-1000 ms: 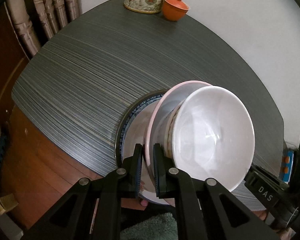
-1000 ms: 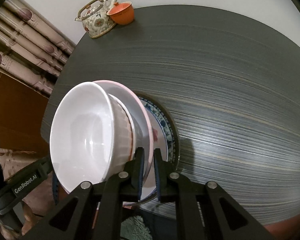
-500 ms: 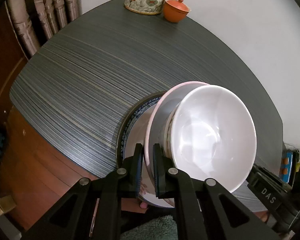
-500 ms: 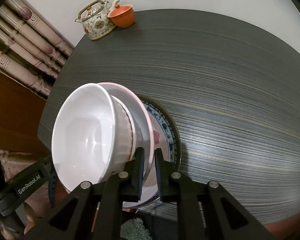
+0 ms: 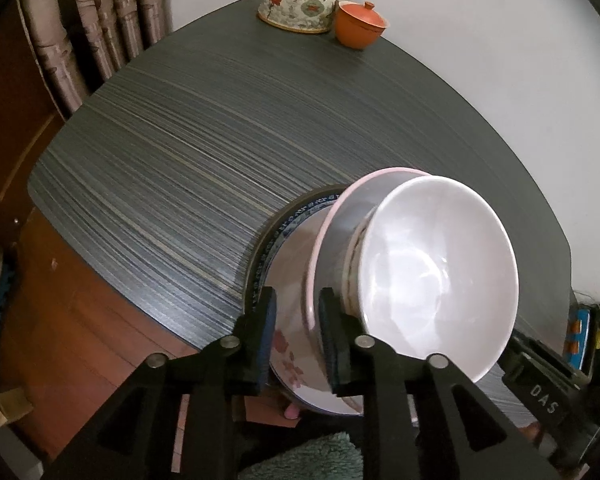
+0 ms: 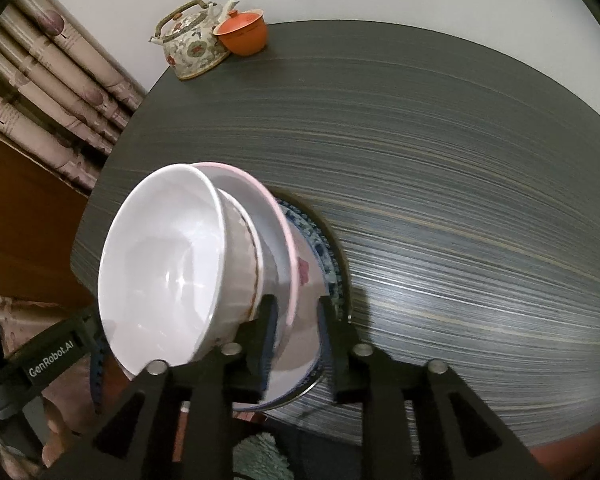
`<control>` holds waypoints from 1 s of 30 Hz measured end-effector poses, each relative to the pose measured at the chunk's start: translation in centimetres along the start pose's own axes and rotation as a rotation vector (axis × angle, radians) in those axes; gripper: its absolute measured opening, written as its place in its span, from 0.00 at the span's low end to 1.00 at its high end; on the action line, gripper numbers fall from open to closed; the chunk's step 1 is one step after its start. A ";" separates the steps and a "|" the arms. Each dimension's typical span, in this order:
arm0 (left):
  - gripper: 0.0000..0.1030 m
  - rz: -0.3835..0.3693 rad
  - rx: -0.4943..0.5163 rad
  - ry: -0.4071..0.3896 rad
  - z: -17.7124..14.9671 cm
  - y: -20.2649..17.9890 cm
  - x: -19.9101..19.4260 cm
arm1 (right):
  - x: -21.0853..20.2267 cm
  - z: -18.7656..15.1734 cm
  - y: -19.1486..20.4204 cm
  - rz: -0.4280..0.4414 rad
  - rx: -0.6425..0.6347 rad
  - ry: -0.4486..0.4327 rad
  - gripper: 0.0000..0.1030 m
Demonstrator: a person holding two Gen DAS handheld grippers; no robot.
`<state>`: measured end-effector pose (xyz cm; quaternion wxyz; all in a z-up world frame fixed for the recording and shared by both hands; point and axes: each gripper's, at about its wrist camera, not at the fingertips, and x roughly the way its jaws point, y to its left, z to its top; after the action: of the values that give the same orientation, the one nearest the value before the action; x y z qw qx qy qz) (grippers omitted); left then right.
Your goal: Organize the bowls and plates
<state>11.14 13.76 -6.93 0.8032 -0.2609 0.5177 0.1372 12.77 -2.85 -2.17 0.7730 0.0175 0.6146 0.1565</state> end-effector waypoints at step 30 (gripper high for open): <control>0.72 0.152 0.122 -0.325 -7.2 -2.1 -5.0 | -3.7 -8.6 -0.2 0.028 -0.120 -0.239 0.70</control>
<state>4.52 8.23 -4.25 0.8780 -0.1462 0.4066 0.2061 3.84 -5.40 -0.85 0.8380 -0.0019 0.5075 0.2005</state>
